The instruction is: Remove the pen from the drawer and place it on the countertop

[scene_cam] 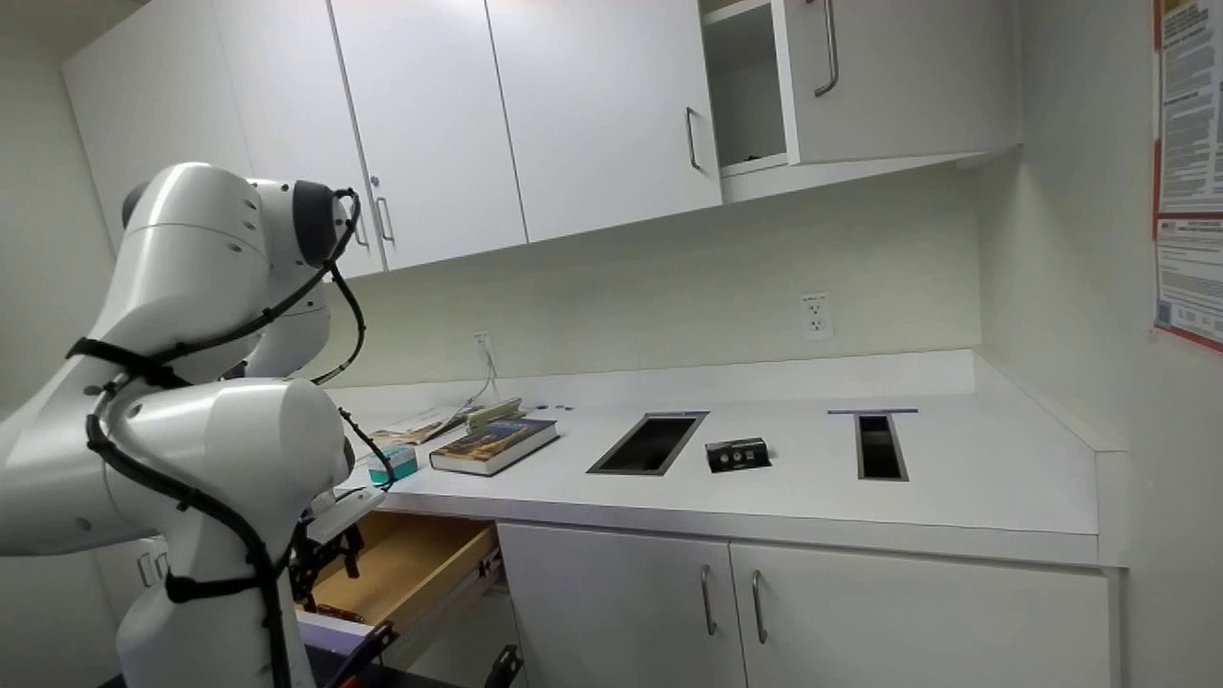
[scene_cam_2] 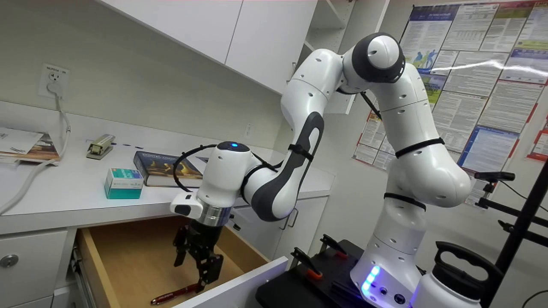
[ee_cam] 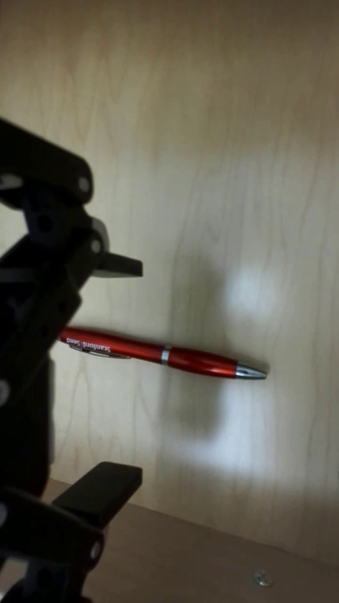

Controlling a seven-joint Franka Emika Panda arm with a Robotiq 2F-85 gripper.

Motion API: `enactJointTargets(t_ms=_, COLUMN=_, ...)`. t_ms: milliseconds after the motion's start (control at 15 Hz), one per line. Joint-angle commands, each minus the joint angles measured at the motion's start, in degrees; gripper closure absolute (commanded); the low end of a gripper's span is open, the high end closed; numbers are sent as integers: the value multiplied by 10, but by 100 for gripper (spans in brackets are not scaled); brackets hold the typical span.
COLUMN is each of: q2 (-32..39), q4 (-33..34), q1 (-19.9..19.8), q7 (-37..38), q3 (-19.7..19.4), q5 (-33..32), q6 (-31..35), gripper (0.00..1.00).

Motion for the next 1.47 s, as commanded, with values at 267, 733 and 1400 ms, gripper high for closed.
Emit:
enactJointTargets(t_ms=267, q2=72, q4=63, q1=49, q7=56, q3=-52, q5=-34, q6=45, gripper=0)
enactJointTargets(t_ms=733, q2=96, q4=79, q1=64, q7=64, q3=-64, q5=-30, q6=53, gripper=32)
enactJointTargets(t_ms=1400, q2=92, q4=79, q1=84, q7=78, q3=-87, q5=-29, q6=73, gripper=97)
